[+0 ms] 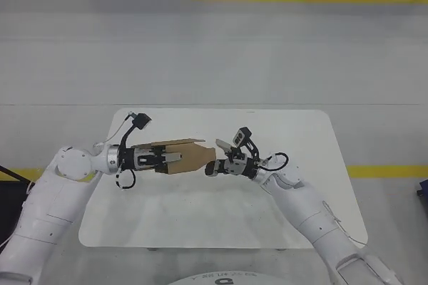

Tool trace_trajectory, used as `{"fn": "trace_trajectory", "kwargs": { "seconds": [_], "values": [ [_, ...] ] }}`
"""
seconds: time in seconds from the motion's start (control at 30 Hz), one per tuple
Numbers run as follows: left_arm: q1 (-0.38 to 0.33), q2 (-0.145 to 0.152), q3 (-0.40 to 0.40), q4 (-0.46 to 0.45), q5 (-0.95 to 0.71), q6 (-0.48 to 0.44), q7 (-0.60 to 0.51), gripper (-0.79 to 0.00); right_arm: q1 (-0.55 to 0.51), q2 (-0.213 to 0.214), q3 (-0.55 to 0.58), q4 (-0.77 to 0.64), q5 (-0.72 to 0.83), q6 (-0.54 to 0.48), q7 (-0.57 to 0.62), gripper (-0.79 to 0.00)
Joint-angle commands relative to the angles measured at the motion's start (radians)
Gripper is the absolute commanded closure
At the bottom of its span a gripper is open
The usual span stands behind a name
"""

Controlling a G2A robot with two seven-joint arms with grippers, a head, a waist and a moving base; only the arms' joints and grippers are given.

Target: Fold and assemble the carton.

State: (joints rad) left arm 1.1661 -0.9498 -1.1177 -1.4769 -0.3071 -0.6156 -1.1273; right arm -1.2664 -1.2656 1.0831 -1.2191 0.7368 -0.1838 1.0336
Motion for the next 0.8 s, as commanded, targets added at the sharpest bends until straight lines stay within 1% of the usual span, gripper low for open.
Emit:
{"fn": "trace_trajectory", "kwargs": {
  "seconds": [0.0, 0.07, 0.23, 0.3, 0.5, 0.77],
  "values": [
    [0.028, 0.004, -0.012, -0.040, 0.083, -0.013, 0.036, 0.000, 0.007, -0.001, -0.007, 0.001, -0.003, 0.013, 0.013, -0.785],
    [0.052, 0.007, -0.016, -0.069, 0.109, -0.023, 0.060, 0.000, 0.018, -0.003, -0.020, 0.002, -0.019, 0.031, 0.007, -0.785],
    [0.077, 0.014, -0.037, -0.107, 0.078, -0.039, 0.043, 0.000, 0.057, -0.013, -0.059, 0.021, -0.030, 0.073, 0.011, -0.785],
    [0.085, 0.018, -0.050, -0.116, 0.074, -0.044, 0.042, 0.000, 0.067, -0.016, -0.067, 0.034, -0.018, 0.071, 0.032, -0.785],
    [0.112, 0.026, -0.082, -0.135, 0.085, -0.074, 0.056, 0.000, 0.088, -0.017, -0.066, 0.081, 0.040, 0.076, 0.159, -0.785],
    [0.127, 0.029, -0.087, -0.169, 0.151, -0.112, 0.098, 0.000, 0.120, -0.023, -0.075, 0.134, 0.063, 0.101, 0.191, -0.785]
  ]
}}
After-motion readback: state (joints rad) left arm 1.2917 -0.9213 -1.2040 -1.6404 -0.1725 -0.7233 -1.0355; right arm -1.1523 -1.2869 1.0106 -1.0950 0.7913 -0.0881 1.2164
